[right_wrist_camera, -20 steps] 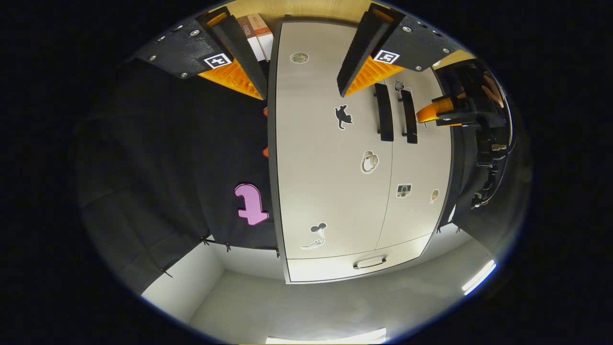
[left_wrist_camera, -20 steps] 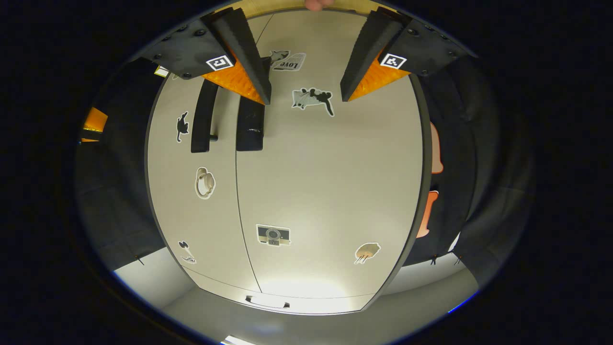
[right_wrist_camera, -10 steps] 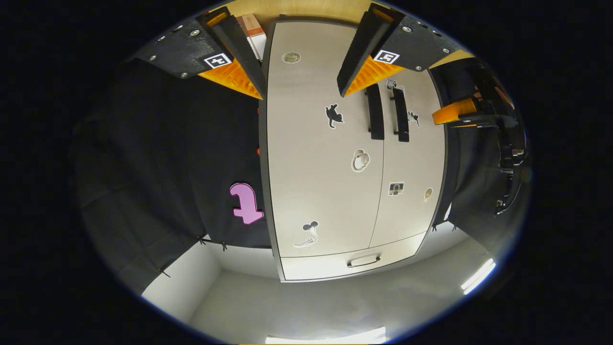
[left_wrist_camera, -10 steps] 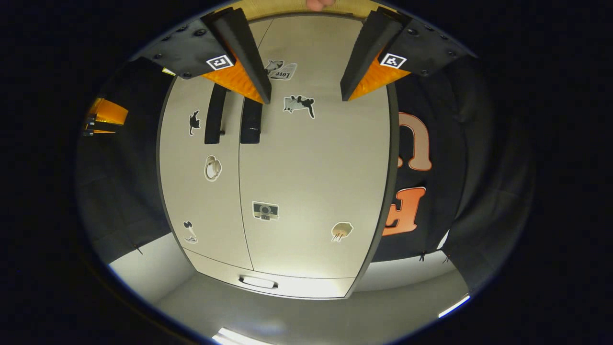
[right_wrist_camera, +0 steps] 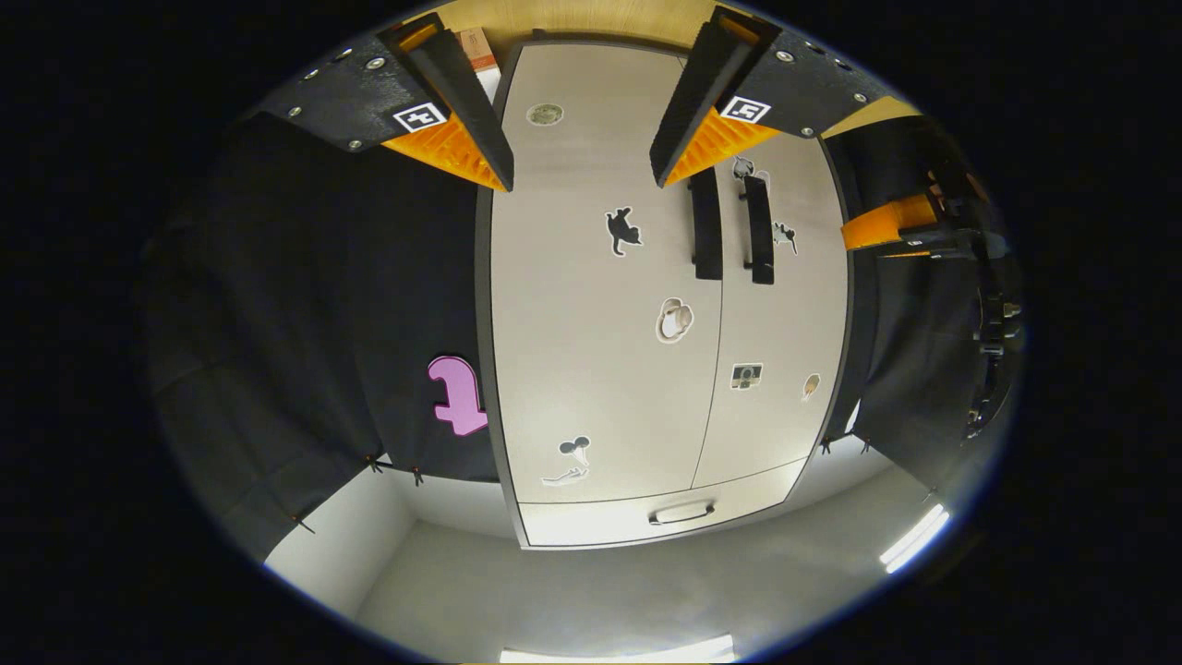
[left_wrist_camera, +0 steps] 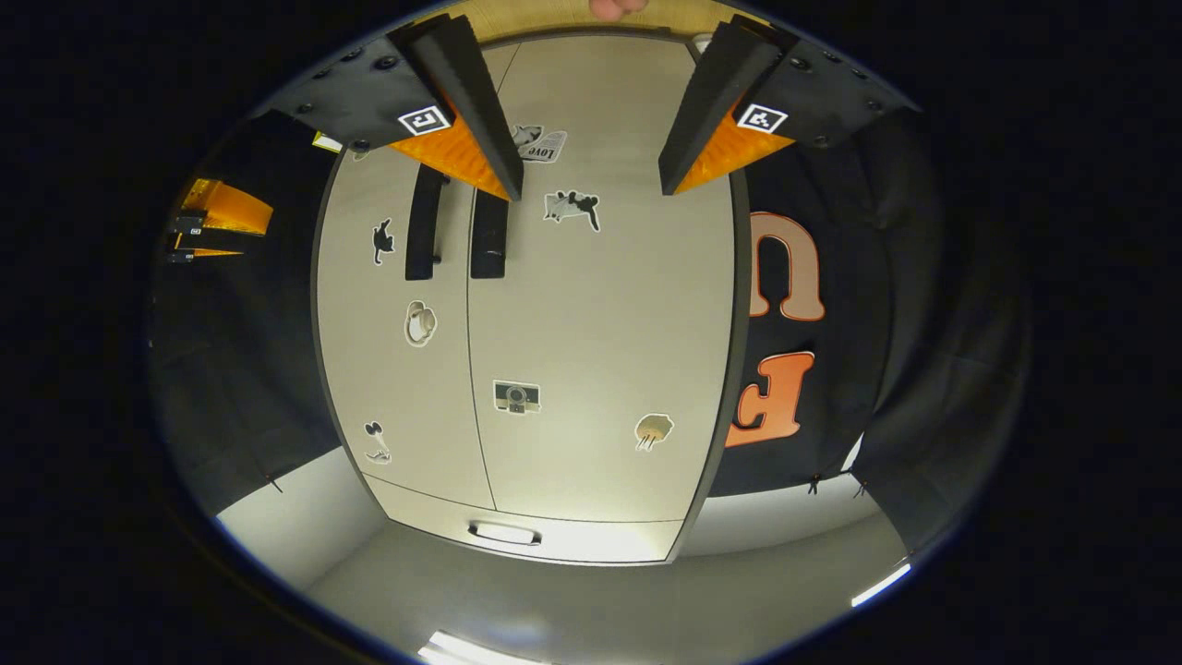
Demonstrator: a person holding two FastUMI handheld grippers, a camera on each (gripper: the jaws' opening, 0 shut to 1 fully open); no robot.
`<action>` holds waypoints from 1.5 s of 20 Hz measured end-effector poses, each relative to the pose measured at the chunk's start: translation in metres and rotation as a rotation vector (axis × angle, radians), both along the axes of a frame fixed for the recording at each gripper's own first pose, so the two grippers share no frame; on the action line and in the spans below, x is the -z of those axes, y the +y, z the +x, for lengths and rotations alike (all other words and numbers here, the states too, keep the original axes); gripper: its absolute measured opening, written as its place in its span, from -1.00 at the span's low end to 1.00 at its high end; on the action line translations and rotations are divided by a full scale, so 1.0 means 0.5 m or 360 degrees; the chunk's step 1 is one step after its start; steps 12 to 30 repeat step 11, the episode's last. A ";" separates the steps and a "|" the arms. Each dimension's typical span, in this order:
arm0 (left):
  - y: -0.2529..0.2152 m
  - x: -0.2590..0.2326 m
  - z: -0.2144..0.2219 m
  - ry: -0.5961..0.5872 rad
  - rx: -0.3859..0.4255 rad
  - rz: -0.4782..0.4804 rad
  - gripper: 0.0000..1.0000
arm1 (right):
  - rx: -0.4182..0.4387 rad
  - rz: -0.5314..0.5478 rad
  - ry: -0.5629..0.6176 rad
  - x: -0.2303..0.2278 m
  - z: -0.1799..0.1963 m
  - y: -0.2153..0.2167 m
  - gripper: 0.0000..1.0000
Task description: Grab one shoe with the right hand and put it into the shoe cabinet, grab the other shoe with the left hand and put it into the shoe cabinet; then close the right door with the right hand and the left door with the left hand.
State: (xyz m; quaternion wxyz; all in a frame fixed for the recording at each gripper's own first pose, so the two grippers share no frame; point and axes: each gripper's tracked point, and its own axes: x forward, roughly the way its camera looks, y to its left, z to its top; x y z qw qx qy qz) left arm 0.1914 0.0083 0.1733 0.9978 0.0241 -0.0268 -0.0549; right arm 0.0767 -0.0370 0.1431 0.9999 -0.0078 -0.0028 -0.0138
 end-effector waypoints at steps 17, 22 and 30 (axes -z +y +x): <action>0.009 -0.001 -0.015 0.0009 -0.0007 -0.0005 0.93 | -0.0039 0.0035 -0.0008 0.000 0.005 0.026 0.83; 0.009 -0.001 -0.015 0.0009 -0.0007 -0.0005 0.93 | -0.0039 0.0035 -0.0008 0.000 0.005 0.026 0.83; 0.009 -0.001 -0.015 0.0009 -0.0007 -0.0005 0.93 | -0.0039 0.0035 -0.0008 0.000 0.005 0.026 0.83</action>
